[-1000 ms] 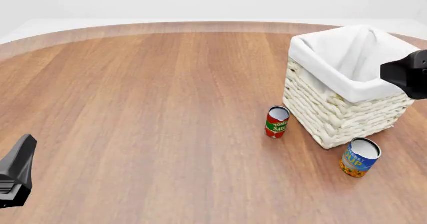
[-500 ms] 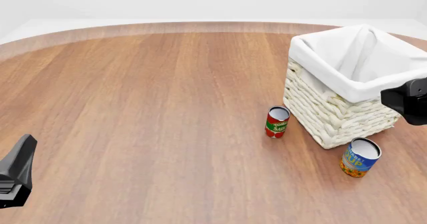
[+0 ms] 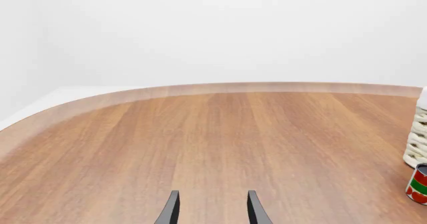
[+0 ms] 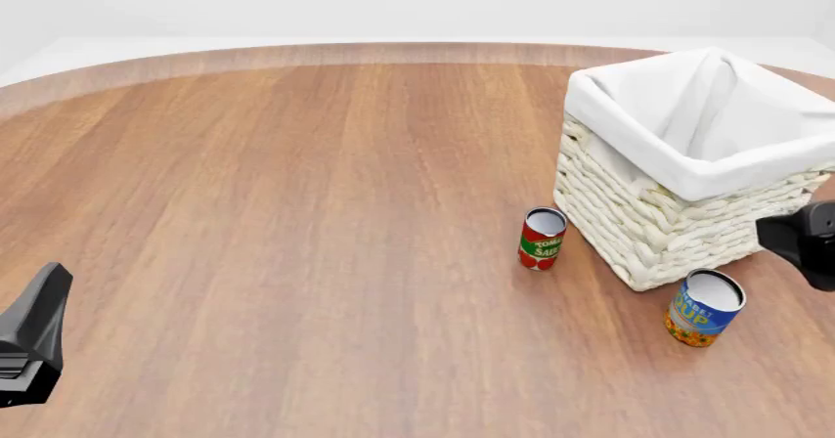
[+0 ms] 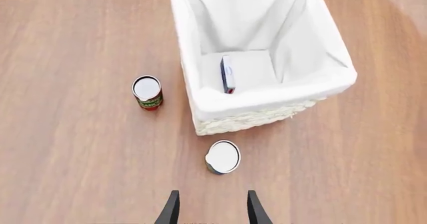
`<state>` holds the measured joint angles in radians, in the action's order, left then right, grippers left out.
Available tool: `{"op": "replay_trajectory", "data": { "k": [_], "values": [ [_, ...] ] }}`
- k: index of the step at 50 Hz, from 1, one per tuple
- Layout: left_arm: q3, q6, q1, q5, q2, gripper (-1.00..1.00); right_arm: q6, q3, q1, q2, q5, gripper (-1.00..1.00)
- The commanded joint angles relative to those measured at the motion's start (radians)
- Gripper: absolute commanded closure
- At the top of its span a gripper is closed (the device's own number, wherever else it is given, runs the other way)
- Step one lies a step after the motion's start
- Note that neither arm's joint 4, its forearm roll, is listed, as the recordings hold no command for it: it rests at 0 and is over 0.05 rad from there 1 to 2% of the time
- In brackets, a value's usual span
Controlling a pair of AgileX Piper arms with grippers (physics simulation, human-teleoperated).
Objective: Pick up the alphabet soup and the cream cheese box, and put them in the basket.
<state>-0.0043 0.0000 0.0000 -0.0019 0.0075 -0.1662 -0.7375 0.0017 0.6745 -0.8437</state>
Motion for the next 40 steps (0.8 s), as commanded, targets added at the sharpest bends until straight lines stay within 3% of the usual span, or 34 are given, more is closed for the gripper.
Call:
{"op": "replay_trajectory", "data": {
  "k": [1, 15, 23, 24, 25, 33, 36, 39, 40],
  "values": [
    [0.000, 0.000, 0.000, 0.000, 0.000, -1.00, -0.012, 0.014, -0.023, 0.003, 0.002, -1.00],
    [0.000, 0.000, 0.000, 0.000, 0.000, -1.00, -0.012, 0.014, -0.023, 0.003, 0.002, -1.00],
    [0.000, 0.000, 0.000, 0.000, 0.000, -1.00, -0.004, 0.058, -0.044, 0.034, 0.080, -1.00],
    [0.000, 0.000, 0.000, 0.000, 0.000, -1.00, 0.005, 0.019, -0.038, 0.019, 0.028, -1.00],
    [0.000, 0.000, 0.000, 0.000, 0.000, -1.00, -0.008, 0.075, -0.044, 0.016, 0.079, -1.00],
    [0.000, 0.000, 0.000, 0.000, 0.000, -1.00, 0.003, 0.068, -0.052, 0.007, 0.064, -1.00],
    [0.000, 0.000, 0.000, 0.000, 0.000, -1.00, -0.002, 0.122, -0.055, 0.004, 0.114, -1.00],
    [0.000, 0.000, 0.000, 0.000, 0.000, -1.00, 0.007, 0.132, -0.050, -0.004, 0.119, -1.00],
    [0.000, 0.000, 0.000, 0.000, 0.000, -1.00, 0.008, 0.098, -0.047, -0.012, 0.078, -1.00]
  ]
}}
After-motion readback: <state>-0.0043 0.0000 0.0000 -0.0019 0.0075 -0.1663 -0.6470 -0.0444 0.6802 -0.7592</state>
